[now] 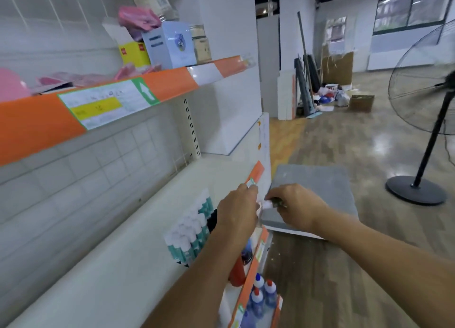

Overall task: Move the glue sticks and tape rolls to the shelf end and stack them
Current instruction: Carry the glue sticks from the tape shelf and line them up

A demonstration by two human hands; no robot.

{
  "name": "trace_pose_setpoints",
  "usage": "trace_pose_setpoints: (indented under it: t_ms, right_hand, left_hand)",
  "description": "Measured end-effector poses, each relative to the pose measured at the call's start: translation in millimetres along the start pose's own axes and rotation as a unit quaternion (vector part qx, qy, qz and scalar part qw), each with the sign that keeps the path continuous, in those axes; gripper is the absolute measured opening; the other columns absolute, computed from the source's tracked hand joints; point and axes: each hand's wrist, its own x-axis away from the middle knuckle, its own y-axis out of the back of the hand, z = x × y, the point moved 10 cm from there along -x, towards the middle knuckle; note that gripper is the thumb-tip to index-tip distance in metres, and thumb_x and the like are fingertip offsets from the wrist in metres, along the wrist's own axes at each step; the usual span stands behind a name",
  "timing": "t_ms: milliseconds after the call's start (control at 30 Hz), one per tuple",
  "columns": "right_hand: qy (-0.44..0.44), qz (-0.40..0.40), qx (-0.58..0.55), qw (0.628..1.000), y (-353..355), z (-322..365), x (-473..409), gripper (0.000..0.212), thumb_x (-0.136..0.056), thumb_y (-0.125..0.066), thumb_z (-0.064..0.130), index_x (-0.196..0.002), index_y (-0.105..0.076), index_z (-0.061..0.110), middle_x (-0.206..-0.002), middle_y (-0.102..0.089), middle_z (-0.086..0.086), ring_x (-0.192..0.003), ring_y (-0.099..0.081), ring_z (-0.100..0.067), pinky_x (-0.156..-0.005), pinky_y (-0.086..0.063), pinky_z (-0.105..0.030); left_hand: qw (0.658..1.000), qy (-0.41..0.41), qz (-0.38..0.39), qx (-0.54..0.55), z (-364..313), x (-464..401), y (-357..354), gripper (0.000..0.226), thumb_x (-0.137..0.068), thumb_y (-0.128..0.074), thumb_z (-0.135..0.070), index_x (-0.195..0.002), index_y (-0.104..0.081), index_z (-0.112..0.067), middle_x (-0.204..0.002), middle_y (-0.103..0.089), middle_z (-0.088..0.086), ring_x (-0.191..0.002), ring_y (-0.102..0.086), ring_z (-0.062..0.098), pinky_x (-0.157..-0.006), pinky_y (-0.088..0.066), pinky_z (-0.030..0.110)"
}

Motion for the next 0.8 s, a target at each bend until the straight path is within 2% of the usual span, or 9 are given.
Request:
trace_pose_setpoints:
  t_ms: [200, 300, 367, 433, 567, 667, 800]
  right_hand:
    - [0.057, -0.001, -0.076, 0.995, -19, -5, -68, 0.041, -0.074, -0.051, -0.002, -0.100, -0.073, 0.021, -0.092, -0.072, -0.003, -0.084, -0.065, -0.027, -0.074, -0.055, -0.042]
    - [0.101, 0.022, -0.096, 0.990, -29, 1, -102, 0.039, -0.075, -0.056, -0.004, -0.103, -0.074, 0.017, -0.088, -0.071, -0.003, -0.081, -0.064, -0.024, -0.070, -0.050, -0.033]
    - [0.129, 0.037, -0.102, 0.986, -34, 9, -120, 0.036, -0.077, -0.058, -0.003, -0.101, -0.073, 0.020, -0.085, -0.068, 0.001, -0.077, -0.060, -0.017, -0.062, -0.040, -0.024]
    - [0.164, 0.065, -0.113, 0.978, -40, 18, -135, 0.032, -0.080, -0.059, 0.000, -0.099, -0.071, 0.022, -0.083, -0.067, 0.002, -0.076, -0.059, -0.016, -0.060, -0.040, -0.024]
    - [0.235, 0.099, -0.157, 0.954, -44, 39, -151, 0.017, -0.084, -0.061, 0.005, -0.099, -0.068, 0.011, -0.084, -0.068, -0.002, -0.079, -0.062, -0.022, -0.071, -0.049, -0.036]
    - [0.285, 0.113, -0.204, 0.930, -45, 54, -152, 0.006, -0.083, -0.066, 0.004, -0.087, -0.065, 0.009, -0.072, -0.064, 0.005, -0.070, -0.061, -0.016, -0.065, -0.045, -0.027]
    - [0.280, 0.127, -0.307, 0.901, -51, 60, -156, 0.012, -0.080, -0.072, 0.006, -0.081, -0.065, 0.017, -0.076, -0.068, -0.001, -0.073, -0.063, -0.015, -0.069, -0.050, -0.026]
  left_hand:
    - [0.997, 0.066, -0.037, 0.004, 36, -40, 2, 0.016, -0.094, -0.057, -0.023, -0.109, -0.054, -0.018, -0.105, -0.051, 0.003, -0.089, -0.059, 0.026, -0.068, -0.045, 0.036]
    - [0.992, 0.122, -0.032, -0.004, 59, -51, 0, 0.022, -0.093, -0.058, -0.025, -0.112, -0.054, -0.018, -0.108, -0.050, 0.004, -0.092, -0.058, 0.026, -0.073, -0.048, 0.038]
    - [0.987, 0.159, -0.029, -0.009, 73, -56, 0, 0.021, -0.094, -0.056, -0.022, -0.114, -0.054, -0.016, -0.110, -0.050, 0.006, -0.096, -0.058, 0.028, -0.076, -0.049, 0.040]
    - [0.980, 0.196, -0.043, -0.006, 86, -59, 2, 0.020, -0.094, -0.055, -0.018, -0.113, -0.054, -0.015, -0.109, -0.051, 0.007, -0.096, -0.058, 0.030, -0.076, -0.048, 0.040]
    - [0.968, 0.231, -0.095, -0.010, 93, -59, 16, 0.018, -0.092, -0.056, -0.015, -0.110, -0.057, -0.013, -0.105, -0.053, 0.007, -0.091, -0.058, 0.030, -0.073, -0.049, 0.041]
    - [0.959, 0.242, -0.148, 0.015, 90, -54, 28, 0.018, -0.092, -0.058, -0.021, -0.109, -0.060, -0.014, -0.102, -0.058, 0.006, -0.091, -0.057, 0.028, -0.073, -0.047, 0.039]
    - [0.922, 0.298, -0.238, 0.058, 93, -28, 42, 0.020, -0.092, -0.062, -0.028, -0.111, -0.063, -0.026, -0.097, -0.067, -0.005, -0.089, -0.060, 0.016, -0.077, -0.050, 0.035]
